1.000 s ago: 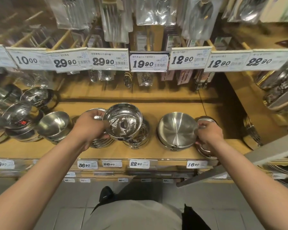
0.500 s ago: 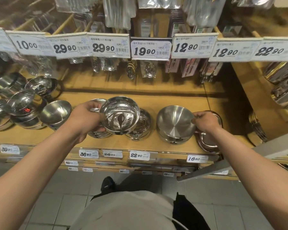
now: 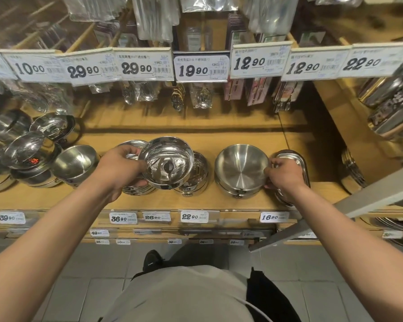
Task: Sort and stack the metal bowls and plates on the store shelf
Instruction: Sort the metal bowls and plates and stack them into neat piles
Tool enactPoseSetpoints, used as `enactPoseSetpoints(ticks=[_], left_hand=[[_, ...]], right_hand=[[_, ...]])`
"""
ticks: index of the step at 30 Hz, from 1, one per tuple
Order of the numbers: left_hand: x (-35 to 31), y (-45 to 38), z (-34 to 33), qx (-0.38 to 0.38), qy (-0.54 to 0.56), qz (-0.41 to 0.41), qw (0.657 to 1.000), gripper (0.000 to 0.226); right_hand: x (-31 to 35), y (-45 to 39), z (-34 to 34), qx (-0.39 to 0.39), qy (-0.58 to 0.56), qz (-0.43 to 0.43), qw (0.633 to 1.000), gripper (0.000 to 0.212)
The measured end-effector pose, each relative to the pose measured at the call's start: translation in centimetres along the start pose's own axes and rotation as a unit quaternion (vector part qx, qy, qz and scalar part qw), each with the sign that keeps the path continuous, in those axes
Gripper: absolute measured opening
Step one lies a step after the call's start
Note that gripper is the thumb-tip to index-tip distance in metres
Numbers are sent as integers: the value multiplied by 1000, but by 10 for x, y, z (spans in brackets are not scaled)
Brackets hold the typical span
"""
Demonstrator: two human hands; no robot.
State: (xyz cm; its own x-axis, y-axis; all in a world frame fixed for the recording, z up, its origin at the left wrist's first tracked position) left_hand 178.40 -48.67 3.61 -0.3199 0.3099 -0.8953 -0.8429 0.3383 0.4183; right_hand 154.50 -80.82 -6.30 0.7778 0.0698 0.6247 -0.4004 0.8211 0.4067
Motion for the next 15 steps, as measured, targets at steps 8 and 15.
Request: enactPoseSetpoints(ticks=[8, 15], left_hand=[[-1, -3, -3, -2, 4, -5, 1000, 27], [3, -2, -4, 10, 11, 1, 1000, 25]], right_hand=[[3, 9, -3, -8, -5, -11, 1000, 43], [1, 10, -4, -23, -10, -11, 1000, 46]])
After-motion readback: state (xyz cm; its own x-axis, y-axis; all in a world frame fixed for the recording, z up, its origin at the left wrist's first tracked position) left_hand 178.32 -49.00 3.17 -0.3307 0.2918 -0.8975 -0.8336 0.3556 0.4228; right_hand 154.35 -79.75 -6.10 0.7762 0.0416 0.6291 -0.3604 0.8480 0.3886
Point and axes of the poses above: each hand's wrist, its own y-axis away from the middle knuckle, its own z-axis out of the back of the hand, x = y × z, the point moved 6 cm from there along -y, towards the middle knuckle, and after that the axes turned 15 degrees about y, right-handed, at the moved point
